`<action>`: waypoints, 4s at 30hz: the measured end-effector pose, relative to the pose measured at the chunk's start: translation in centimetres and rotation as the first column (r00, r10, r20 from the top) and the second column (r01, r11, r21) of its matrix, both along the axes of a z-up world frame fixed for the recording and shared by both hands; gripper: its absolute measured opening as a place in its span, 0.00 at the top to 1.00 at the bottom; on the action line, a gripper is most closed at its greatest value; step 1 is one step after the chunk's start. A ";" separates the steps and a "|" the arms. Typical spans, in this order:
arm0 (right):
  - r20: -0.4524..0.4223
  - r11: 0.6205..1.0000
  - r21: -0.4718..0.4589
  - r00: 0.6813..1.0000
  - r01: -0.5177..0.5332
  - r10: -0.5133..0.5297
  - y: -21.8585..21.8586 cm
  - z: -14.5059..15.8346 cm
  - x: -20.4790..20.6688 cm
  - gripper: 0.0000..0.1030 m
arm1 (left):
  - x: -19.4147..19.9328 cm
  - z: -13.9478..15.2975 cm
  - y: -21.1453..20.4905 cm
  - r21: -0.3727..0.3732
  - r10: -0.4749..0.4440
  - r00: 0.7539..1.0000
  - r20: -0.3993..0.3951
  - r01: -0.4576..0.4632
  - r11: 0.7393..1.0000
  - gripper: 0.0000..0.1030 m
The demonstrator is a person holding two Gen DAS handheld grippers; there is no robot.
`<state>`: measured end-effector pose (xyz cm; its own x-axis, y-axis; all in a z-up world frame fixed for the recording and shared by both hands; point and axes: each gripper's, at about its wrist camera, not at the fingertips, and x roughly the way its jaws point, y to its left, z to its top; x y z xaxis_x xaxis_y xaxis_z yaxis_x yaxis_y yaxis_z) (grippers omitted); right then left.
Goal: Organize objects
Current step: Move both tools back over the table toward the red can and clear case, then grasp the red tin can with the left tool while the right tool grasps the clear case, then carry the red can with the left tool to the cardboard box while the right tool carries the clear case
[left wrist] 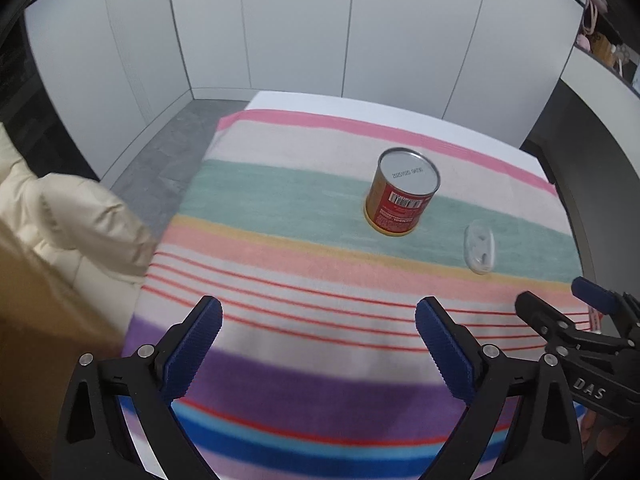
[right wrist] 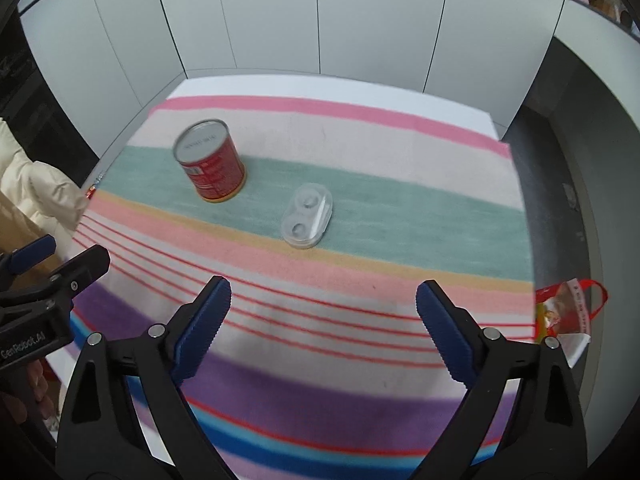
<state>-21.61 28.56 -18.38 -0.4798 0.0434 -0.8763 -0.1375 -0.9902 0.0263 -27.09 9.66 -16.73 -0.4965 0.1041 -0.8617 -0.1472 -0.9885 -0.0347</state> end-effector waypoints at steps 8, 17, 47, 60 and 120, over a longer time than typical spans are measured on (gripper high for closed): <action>0.038 0.998 -0.047 0.999 0.040 -0.039 1.1 -5.6 -4.7 0.16 | -3.1 -4.2 2.1 0.007 -0.061 0.998 0.033 0.061 0.998 0.05; -0.030 0.999 0.041 0.999 -0.020 0.021 0.0 -6.4 -6.7 0.56 | -5.9 -6.1 4.5 0.001 -0.107 0.994 -0.003 0.107 0.994 0.06; -0.067 1.000 0.000 0.998 -0.012 0.012 1.9 1.6 -1.9 0.56 | -1.0 1.9 5.7 0.013 -0.107 0.990 -0.089 0.109 0.994 0.49; -0.085 0.999 0.007 0.996 -0.039 0.040 -0.4 8.8 6.5 0.56 | 6.8 9.2 2.6 0.012 -0.080 0.988 -0.132 0.082 0.997 0.49; -0.203 0.925 -0.003 0.906 -0.380 0.372 -23.2 15.4 8.7 0.56 | 16.9 15.6 -21.9 0.065 0.269 0.926 -0.266 -0.262 0.963 0.49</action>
<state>-12.95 5.35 -2.93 -0.6144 -0.2085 -0.7610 0.2570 -0.9647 0.0569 -10.21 -12.21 -1.16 -0.7226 -0.0417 -0.6900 0.1129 -0.9919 -0.0583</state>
